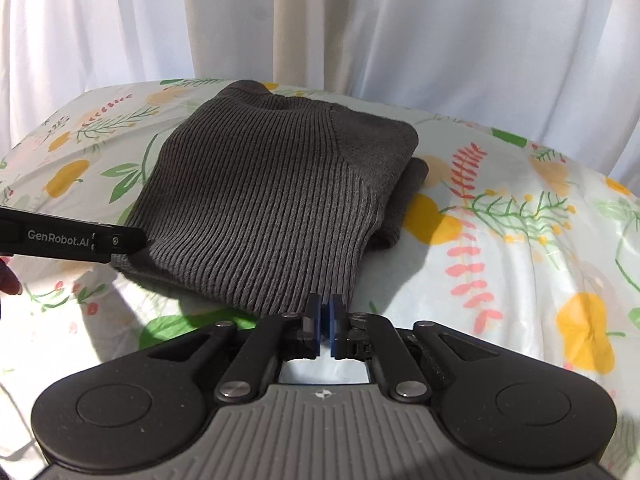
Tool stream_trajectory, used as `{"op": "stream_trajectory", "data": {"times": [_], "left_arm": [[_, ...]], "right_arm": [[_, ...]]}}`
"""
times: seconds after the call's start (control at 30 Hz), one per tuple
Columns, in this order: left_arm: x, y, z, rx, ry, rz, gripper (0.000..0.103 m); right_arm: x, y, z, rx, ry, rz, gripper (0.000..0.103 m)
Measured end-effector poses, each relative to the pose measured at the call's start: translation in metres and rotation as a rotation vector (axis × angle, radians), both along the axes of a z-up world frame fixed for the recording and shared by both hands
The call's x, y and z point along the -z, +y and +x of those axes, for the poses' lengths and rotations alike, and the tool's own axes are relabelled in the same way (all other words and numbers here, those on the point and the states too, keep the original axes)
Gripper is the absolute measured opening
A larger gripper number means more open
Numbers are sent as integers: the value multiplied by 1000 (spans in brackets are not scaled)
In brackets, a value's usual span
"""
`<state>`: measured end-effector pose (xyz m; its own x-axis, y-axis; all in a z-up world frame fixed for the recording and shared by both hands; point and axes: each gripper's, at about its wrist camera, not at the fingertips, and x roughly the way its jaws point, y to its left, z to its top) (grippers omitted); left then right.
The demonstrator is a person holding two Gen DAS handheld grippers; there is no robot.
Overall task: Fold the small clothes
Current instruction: 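Open the right gripper and withdraw both grippers from the folded sweater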
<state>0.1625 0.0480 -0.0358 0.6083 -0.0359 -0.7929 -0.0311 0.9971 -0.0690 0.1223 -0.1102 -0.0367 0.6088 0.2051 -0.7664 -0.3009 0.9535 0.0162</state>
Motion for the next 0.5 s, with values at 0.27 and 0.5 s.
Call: {"op": "stream_trajectory", "data": {"times": [0.27, 0.5], "left_arm": [[5, -9, -11, 39, 148, 18, 85], [-1, -12, -8, 22, 147, 138, 87]], "right_arm": [[2, 7, -15, 117, 215, -14, 82], [-4, 29, -6, 163, 255, -143, 86]]}}
